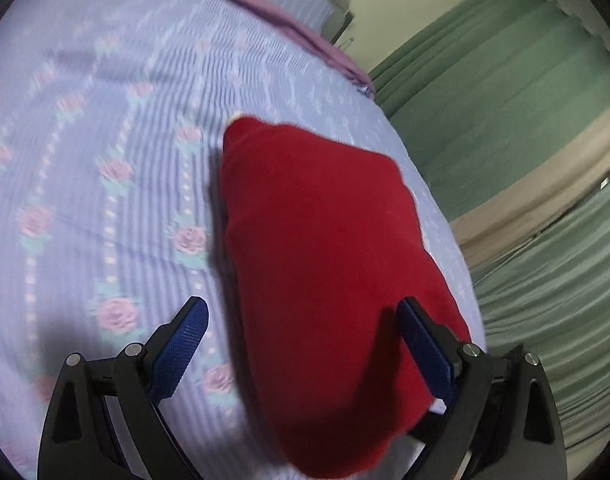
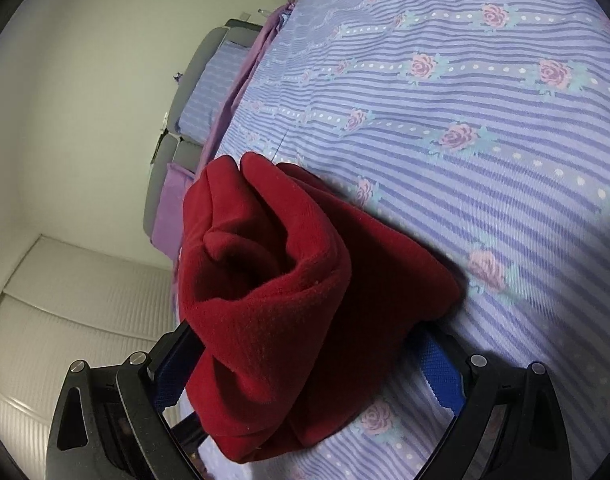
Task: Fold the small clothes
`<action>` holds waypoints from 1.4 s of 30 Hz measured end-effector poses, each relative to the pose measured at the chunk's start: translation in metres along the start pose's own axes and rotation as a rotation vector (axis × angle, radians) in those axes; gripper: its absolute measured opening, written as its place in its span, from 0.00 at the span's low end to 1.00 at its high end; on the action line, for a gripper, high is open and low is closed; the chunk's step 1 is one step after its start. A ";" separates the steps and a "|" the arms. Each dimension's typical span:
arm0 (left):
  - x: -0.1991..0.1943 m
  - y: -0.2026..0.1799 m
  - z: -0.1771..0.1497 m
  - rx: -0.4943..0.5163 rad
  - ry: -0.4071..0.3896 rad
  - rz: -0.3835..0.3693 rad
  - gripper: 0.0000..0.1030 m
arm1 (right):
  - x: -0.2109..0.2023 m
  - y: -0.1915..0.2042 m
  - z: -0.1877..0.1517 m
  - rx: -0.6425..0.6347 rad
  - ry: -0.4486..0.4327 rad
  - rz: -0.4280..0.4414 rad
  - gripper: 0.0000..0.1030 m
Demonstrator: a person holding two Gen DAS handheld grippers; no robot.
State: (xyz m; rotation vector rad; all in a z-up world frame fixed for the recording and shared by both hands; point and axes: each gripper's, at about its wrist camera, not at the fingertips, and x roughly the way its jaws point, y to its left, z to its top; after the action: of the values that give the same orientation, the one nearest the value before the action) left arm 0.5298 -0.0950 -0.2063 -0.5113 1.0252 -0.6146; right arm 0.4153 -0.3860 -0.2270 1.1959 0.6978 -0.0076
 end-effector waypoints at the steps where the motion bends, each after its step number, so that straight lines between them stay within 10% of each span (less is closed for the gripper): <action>1: 0.008 0.003 0.001 -0.022 0.012 -0.013 0.94 | -0.001 -0.004 0.001 0.017 0.007 0.005 0.94; 12: 0.051 -0.008 0.000 -0.071 0.069 -0.106 0.86 | 0.012 -0.011 0.017 0.069 0.018 -0.004 0.94; 24: 0.019 -0.044 0.007 0.092 0.106 0.008 0.70 | -0.022 0.004 -0.005 -0.130 0.032 -0.050 0.53; 42: -0.144 -0.060 -0.022 0.205 -0.023 0.083 0.70 | -0.095 0.072 -0.097 -0.309 0.037 0.051 0.50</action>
State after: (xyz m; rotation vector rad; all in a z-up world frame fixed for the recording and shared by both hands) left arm 0.4417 -0.0422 -0.0871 -0.2933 0.9449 -0.6302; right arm 0.3185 -0.3077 -0.1364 0.9183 0.6727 0.1602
